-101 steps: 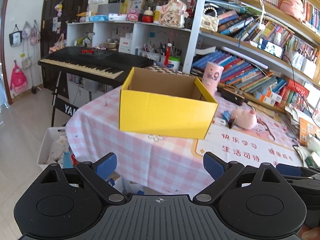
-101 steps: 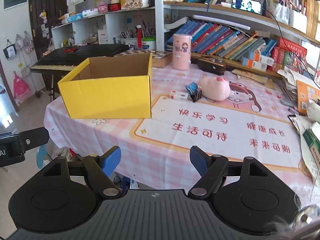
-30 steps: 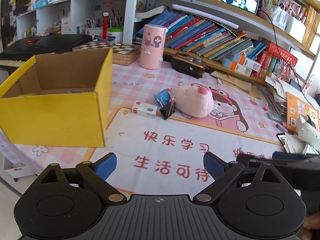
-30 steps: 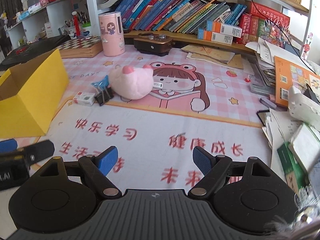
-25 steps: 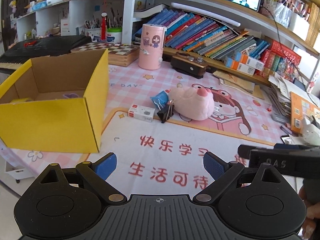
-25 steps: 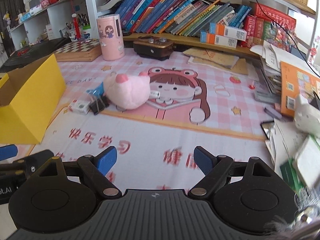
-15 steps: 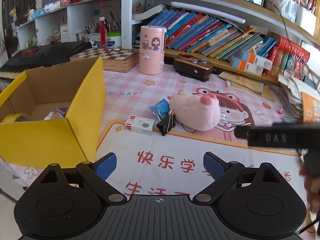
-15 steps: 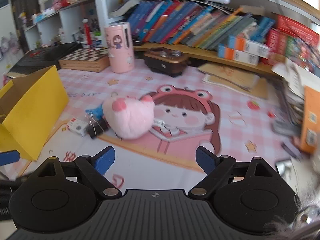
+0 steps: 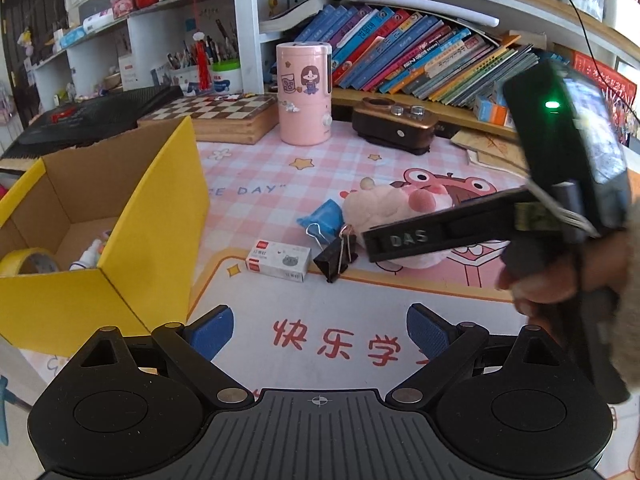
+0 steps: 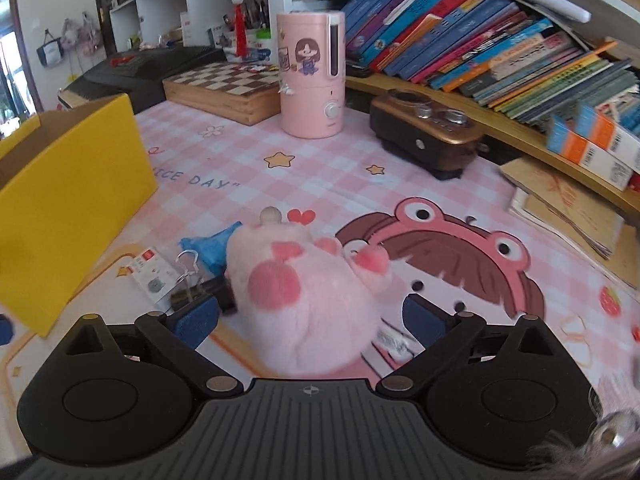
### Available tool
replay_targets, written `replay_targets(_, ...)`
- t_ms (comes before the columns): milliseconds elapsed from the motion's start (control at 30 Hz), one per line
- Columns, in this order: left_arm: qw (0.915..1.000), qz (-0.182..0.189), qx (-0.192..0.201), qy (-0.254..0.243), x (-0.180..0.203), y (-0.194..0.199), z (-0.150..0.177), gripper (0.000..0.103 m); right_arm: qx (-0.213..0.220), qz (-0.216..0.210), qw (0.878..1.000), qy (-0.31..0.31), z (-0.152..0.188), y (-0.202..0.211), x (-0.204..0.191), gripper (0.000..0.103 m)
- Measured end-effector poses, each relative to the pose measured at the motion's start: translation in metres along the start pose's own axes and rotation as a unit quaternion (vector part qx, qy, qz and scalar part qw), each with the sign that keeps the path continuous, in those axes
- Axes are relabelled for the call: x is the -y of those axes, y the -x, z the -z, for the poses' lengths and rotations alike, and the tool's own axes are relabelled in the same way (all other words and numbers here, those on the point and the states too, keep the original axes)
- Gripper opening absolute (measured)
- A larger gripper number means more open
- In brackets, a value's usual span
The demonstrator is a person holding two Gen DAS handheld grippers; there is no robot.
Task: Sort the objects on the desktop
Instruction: 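Move the right gripper to the pink plush pig and grasp it, then grasp the black binder clip with the left gripper while the right holds the pig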
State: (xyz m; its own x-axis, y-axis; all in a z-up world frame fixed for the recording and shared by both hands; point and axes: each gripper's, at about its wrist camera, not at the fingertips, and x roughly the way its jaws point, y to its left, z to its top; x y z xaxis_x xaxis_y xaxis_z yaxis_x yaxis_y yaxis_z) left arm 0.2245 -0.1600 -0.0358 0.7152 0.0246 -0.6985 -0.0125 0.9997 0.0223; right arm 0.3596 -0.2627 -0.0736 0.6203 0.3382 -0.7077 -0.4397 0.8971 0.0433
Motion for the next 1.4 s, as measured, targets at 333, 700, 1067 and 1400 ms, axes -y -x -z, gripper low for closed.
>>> replay_targets(333,0.9999,-0.006,0.008,-0.008,0.003,-0.025,-0.013,0.093,0.033,-0.021,0.998,-0.050,0.003,0.013,0.022,0.066)
replay_targets(700,0.9996,-0.007,-0.007,-0.025,0.015,-0.087,-0.031,0.057,0.041,0.006,0.992,-0.121,0.030,0.062,0.055,0.067)
replay_targets(1067,0.9991,0.005,-0.004,-0.043,0.023,-0.110,-0.038,0.035,0.037,0.000,0.990,-0.135,0.040,0.076,0.050,0.067)
replay_targets(1400,0.9988,0.036,0.024,-0.022,0.014,-0.069,-0.036,0.034,0.046,0.010,0.989,-0.139,0.044,0.090,0.041,0.067)
